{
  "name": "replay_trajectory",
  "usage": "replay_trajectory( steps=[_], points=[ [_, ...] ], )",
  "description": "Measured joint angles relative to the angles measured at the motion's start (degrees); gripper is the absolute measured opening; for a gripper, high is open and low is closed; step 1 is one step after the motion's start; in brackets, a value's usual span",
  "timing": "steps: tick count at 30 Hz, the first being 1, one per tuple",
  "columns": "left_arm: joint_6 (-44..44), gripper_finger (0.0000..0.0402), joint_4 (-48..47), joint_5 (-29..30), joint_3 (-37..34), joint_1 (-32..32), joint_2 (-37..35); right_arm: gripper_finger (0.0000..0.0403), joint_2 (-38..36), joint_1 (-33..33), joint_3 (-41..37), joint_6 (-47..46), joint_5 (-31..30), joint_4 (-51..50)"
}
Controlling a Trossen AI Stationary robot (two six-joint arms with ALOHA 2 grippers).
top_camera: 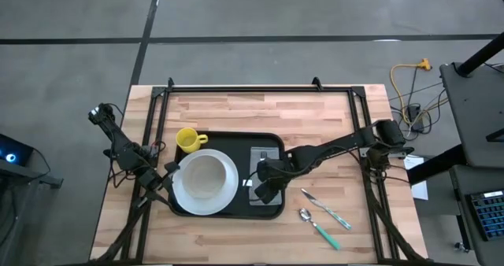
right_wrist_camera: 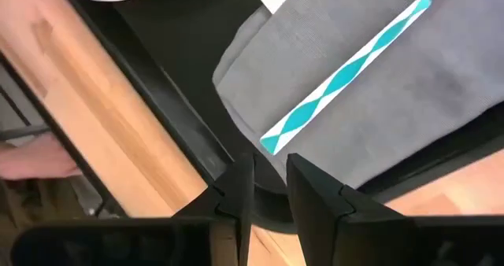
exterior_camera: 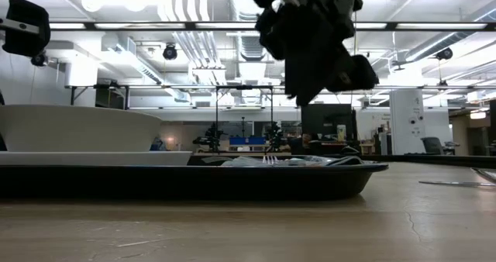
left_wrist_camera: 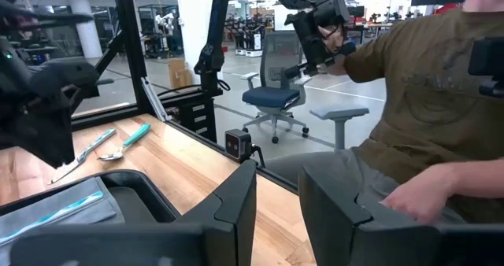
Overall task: Set up tray
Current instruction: Put the blue spoon on the gray napkin to the right of the white plate
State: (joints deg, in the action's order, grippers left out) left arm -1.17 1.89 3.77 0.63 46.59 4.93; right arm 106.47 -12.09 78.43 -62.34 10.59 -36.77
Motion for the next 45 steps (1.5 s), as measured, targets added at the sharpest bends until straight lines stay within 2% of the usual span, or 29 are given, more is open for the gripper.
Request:
replay_trajectory(
  steps=[15, 24, 34, 45],
  points=[
    [0.0, 0.0079, 0.0, 0.0, 0.0, 0.0, 0.0, 0.0084, -6.6, -3.3, 0.0, 8.7, -4.8, -11.2],
    [0.0, 0.0079, 0.0, 0.0, 0.0, 0.0, 0.0, 0.0072, -7.4, -7.0, 0.0, 11.2, -6.7, -15.6],
    [0.0, 0.0079, 0.0, 0.0, 0.0, 0.0, 0.0, 0.0075, -7.4, -14.5, -0.2, 6.3, -12.8, -25.3],
    [0.0, 0.0079, 0.0, 0.0, 0.0, 0.0, 0.0, 0.0087, -7.4, -23.1, -2.5, -4.1, -13.1, -25.6]
  ],
)
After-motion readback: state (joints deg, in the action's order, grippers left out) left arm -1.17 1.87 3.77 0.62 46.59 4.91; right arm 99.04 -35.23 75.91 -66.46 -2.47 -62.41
